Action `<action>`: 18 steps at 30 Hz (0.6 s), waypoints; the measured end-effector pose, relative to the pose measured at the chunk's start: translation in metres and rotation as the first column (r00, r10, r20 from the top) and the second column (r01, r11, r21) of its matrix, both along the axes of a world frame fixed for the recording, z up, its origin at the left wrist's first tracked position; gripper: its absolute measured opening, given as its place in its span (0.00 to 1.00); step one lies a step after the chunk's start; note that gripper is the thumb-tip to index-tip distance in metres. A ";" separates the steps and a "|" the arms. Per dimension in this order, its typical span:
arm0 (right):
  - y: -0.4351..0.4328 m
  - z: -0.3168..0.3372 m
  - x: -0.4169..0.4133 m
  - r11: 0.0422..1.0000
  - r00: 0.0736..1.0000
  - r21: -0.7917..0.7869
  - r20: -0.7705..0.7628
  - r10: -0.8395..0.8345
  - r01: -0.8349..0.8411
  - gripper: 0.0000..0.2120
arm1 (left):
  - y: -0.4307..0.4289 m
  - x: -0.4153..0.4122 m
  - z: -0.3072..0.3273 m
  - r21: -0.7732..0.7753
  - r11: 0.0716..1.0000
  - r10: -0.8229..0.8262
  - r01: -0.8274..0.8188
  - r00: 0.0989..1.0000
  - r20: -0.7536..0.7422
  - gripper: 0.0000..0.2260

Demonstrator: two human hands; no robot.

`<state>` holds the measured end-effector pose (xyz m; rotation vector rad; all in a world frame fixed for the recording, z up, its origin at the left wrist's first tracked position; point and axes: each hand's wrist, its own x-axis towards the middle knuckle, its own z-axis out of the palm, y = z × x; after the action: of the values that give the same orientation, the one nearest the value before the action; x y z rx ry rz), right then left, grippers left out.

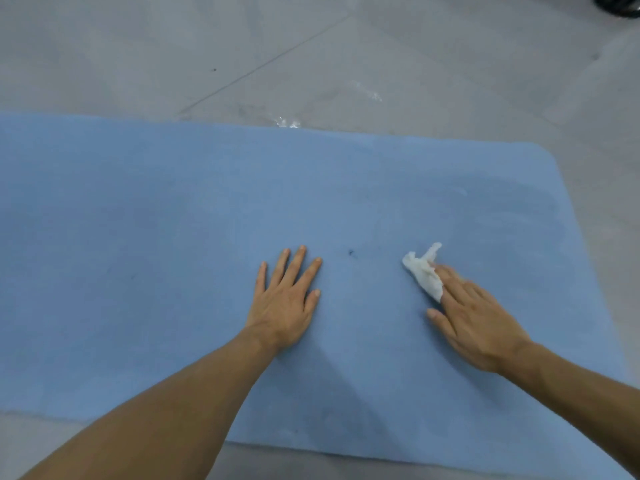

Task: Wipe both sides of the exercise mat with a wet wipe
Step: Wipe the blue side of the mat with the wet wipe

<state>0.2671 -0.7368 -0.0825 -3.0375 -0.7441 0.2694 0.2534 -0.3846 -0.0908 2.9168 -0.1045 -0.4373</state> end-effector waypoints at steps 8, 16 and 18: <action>0.065 -0.015 -0.122 0.690 0.689 -0.046 0.043 0.724 -0.722 0.24 | 0.000 0.003 -0.003 -0.005 0.998 -0.057 0.057 0.998 0.025 0.33; 0.016 -0.004 -0.067 0.834 0.835 -0.050 0.006 0.550 -0.549 0.28 | 0.001 0.007 -0.004 -0.027 0.999 -0.044 0.044 0.999 0.024 0.33; 0.000 -0.001 -0.046 0.903 0.905 -0.071 -0.003 0.425 -0.424 0.30 | 0.001 0.007 -0.003 -0.029 0.999 -0.043 0.044 0.999 0.026 0.33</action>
<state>0.2215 -0.7365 -0.0831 -2.9036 -1.4262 0.2808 0.2601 -0.3836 -0.0941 2.8962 -0.1763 -0.4028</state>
